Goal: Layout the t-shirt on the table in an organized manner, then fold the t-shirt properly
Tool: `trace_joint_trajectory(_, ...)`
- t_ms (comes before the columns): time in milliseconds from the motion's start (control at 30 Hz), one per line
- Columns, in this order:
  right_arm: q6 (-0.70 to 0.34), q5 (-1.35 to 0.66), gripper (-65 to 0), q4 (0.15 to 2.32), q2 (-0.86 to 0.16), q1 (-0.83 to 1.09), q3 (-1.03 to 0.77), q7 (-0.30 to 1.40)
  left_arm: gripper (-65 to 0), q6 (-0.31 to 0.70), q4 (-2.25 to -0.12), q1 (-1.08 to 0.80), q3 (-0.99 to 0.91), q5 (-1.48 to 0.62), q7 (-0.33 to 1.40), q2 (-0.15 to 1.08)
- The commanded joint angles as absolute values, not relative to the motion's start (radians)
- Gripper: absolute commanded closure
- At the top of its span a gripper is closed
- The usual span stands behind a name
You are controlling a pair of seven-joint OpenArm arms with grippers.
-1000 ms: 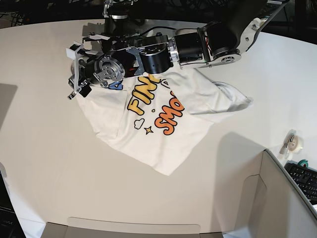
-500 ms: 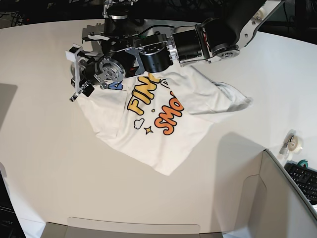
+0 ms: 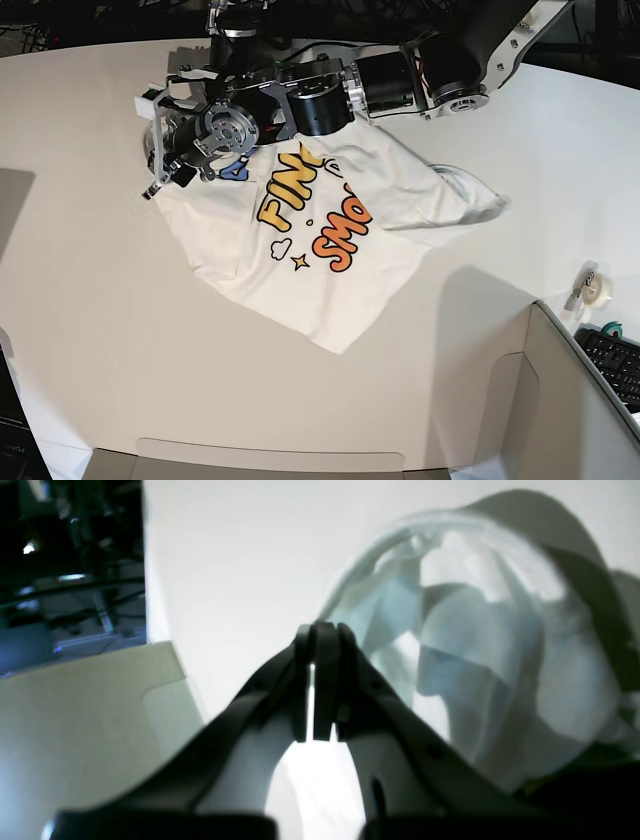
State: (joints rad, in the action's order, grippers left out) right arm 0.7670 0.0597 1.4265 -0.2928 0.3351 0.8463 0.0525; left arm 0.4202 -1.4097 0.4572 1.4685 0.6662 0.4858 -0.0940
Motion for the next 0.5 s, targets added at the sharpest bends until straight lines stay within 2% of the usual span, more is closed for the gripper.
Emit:
trace_joint_trajectory(0, 0.588, -0.194, 0.0, 1.359, -0.288, 0.392, 0.895, 0.977, -0.4, 0.323, -1.474, 0.450, 1.484, 0.591, 0.374, -0.157)
trace_joint_trajectory(300, 0.588, -0.194, 0.0, 1.359, -0.288, 0.400, 0.860, 0.981, -0.4, 0.323, -1.603, 0.507, 1.484, 0.591, 0.377, -0.157)
trace_joint_trajectory(467, 0.590, -0.194, 0.0, 1.359, -0.288, 0.400, 0.857, 0.981, -0.4, 0.323, -1.667, 0.549, 1.411, 0.585, 0.460, -0.157)
